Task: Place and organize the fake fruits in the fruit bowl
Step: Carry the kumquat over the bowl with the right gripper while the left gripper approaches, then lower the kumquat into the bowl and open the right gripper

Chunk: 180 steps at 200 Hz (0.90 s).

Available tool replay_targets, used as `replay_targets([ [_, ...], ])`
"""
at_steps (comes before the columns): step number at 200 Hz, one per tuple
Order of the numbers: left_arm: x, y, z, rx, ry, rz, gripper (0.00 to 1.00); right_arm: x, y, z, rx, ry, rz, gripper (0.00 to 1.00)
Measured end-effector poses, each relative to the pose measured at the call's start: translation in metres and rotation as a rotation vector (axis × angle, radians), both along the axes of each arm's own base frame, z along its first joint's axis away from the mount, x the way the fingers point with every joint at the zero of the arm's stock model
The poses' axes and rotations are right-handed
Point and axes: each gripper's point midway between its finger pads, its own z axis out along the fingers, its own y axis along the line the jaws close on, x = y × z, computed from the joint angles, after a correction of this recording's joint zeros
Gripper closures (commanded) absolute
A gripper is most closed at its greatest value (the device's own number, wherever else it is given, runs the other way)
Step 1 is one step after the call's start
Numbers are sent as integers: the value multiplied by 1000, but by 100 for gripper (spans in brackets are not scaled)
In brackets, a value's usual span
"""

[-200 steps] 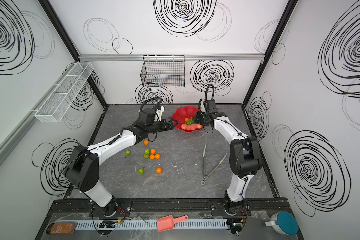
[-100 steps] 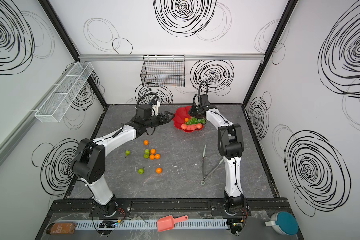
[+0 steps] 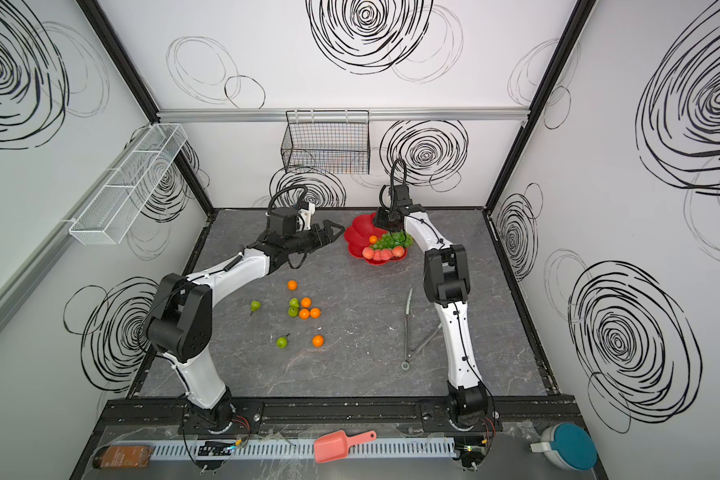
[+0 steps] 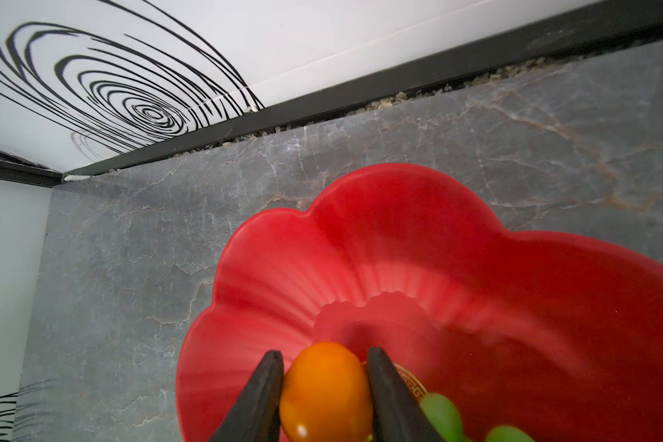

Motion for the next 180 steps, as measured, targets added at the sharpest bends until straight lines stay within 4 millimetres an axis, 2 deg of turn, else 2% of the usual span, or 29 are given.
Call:
replay_targets([
  [35,3,5,1,-13,-4,11,4,-2,0,-8,-6,18,1,57],
  [61,5,9,2,-17,-4,19,4,0,-1,-4,-7,11,1,53],
  [119,3,11,1,-11,-3,16,4,2,-1,5,-7,-1,2,53],
  [152,-9,9,12,28,-29,4,4,-5,-3,10,-21,13,14,53],
  [180,-35,0,34,43,-81,-30,4,-22,-7,37,-28,5,20,53],
])
